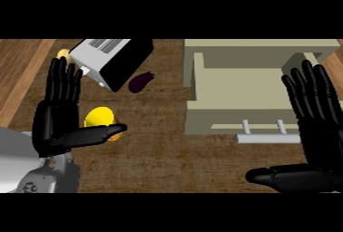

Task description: Pick up the cup, place it into the drawer and close the drawer

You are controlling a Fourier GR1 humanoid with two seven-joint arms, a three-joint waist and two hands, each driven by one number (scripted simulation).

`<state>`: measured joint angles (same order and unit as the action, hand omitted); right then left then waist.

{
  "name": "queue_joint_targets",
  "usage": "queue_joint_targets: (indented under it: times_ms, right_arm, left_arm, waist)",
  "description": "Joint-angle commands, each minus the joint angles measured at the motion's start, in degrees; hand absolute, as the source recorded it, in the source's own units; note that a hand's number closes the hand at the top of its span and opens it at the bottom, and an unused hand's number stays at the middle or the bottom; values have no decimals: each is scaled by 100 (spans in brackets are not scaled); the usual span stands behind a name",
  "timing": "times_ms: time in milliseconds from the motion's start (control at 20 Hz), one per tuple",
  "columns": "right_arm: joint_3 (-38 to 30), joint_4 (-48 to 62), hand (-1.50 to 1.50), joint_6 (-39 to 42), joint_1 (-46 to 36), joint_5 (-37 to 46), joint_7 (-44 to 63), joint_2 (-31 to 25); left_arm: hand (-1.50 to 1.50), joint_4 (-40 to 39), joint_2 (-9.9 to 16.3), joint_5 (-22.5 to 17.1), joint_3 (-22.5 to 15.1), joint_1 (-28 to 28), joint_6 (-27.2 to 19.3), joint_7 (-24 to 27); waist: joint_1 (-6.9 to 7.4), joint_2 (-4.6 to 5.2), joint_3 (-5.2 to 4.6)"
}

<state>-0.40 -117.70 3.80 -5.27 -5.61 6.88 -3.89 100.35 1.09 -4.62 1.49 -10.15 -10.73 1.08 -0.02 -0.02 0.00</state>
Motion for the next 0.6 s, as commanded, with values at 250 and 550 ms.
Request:
queue_joint_targets:
  times_ms: [250, 550]
  right_arm:
    - [69, 78, -150, -107, -174, 148, 126, 77]
    - [-199, 10, -150, 182, -137, -251, 215, -123]
  left_arm:
    - [-150, -318, 45, -51, 123, 431, 76, 167]
    - [-150, -1198, -29, -10, 317, 781, 144, 1184]
  waist:
    - [8, 1, 0]
    - [3, 2, -1]
